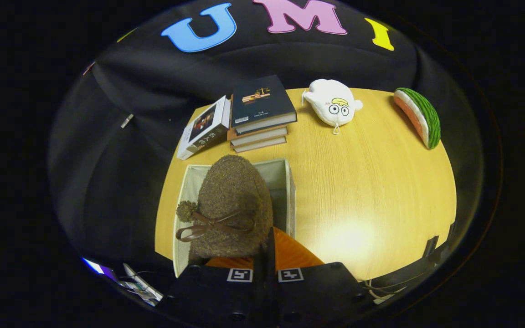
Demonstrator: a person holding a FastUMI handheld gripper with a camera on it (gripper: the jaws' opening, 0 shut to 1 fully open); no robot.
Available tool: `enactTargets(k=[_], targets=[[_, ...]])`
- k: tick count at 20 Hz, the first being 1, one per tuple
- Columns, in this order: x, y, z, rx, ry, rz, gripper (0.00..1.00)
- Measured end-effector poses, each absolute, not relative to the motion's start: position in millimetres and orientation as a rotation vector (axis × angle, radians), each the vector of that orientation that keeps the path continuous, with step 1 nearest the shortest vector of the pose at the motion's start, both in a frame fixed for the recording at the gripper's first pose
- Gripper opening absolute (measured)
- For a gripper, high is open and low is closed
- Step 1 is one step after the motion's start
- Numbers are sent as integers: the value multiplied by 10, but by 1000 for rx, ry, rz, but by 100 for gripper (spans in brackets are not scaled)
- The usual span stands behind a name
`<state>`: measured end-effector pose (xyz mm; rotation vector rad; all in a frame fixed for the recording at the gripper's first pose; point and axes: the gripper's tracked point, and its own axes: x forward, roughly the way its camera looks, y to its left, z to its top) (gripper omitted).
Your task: Open the storage box then place both shoes into the box .Put the left shoe in first, then the right shoe, with the right side of both shoes facing outward in a uniform manner.
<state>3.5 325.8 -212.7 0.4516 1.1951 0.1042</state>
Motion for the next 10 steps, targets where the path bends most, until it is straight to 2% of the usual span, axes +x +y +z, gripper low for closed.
enactTargets(k=[4,6,10], targets=[[22,3296,-2262,444,1218,81,7],[47,3352,-2238,462,1215,94,12],[86,3377,-2136,457,1186,126,35]])
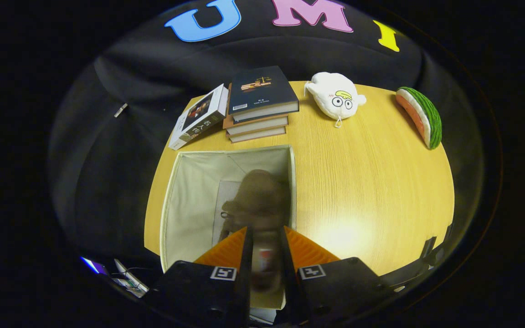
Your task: Open the storage box then place both shoes into the box .Put the left shoe in first, then the right shoe, with the right side of both shoes facing outward in a uniform manner.
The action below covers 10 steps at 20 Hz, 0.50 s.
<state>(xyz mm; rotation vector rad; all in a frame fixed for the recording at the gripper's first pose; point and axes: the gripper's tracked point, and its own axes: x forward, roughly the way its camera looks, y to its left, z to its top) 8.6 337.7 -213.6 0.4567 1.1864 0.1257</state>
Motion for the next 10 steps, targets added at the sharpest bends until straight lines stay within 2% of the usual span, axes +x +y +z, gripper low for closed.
enactTargets(k=[5,7,10], targets=[[91,3483,-2028,480,1163,181,86],[79,3494,-2004,477,1149,189,97],[81,3439,-1957,476,1119,190,99]])
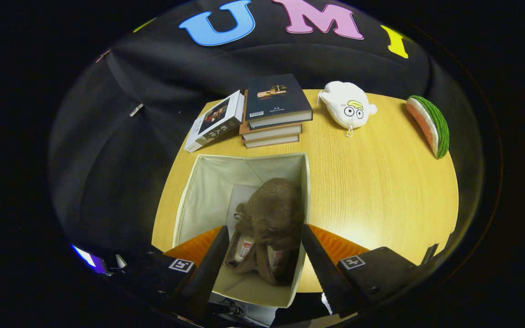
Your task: Open the storage box then place both shoes into the box .Put the left shoe in first, then the right shoe, with the right side of both shoes facing outward in a uniform manner.
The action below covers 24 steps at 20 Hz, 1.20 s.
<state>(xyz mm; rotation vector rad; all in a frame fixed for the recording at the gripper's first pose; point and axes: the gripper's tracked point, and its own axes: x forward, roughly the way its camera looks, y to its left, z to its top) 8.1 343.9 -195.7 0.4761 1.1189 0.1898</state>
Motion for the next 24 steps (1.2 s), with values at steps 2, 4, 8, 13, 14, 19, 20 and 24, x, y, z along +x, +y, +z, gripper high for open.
enactTargets(k=[2,4,8,13,14,19,20,24], targets=[[129,3378,-1911,467,1075,192,99],[189,3260,-1919,415,1022,194,99],[299,3020,-1898,367,924,184,99],[520,2466,-1772,336,767,130,99],[537,2348,-1741,332,744,116,99],[638,1592,-1522,250,589,42,99],[652,1450,-1448,239,552,25,99],[594,918,-1027,188,404,-38,99]])
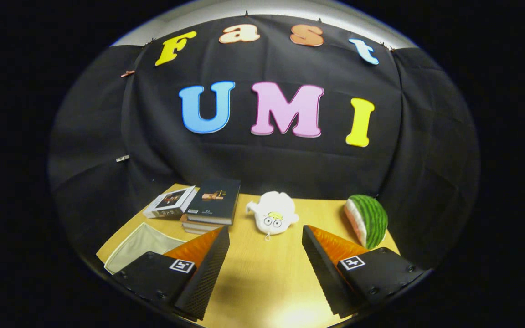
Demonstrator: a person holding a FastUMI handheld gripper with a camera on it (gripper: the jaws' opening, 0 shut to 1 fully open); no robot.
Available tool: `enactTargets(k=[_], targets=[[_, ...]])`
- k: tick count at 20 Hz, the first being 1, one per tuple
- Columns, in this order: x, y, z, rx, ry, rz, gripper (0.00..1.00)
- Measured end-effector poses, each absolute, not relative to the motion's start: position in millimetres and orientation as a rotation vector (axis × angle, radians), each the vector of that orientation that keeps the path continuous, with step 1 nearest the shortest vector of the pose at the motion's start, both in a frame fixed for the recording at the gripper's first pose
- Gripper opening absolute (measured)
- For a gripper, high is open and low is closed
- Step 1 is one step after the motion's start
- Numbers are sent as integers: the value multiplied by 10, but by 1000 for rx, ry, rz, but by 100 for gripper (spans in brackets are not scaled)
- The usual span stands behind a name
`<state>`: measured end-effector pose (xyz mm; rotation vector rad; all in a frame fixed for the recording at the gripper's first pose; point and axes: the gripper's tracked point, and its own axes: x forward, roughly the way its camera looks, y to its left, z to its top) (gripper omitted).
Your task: Open the storage box then place both shoes into the box .Put the left shoe in first, then the right shoe, with the right side of both shoes facing outward in a uniform manner.
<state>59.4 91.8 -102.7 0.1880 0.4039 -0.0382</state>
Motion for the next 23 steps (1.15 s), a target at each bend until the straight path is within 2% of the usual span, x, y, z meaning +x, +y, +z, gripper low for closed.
enactTargets(k=[6,11,23], targets=[[329,602,-538,152,284,-33,96],[76,369,-276,144,212,-65,98],[-262,-172,-259,212,182,-185,98]])
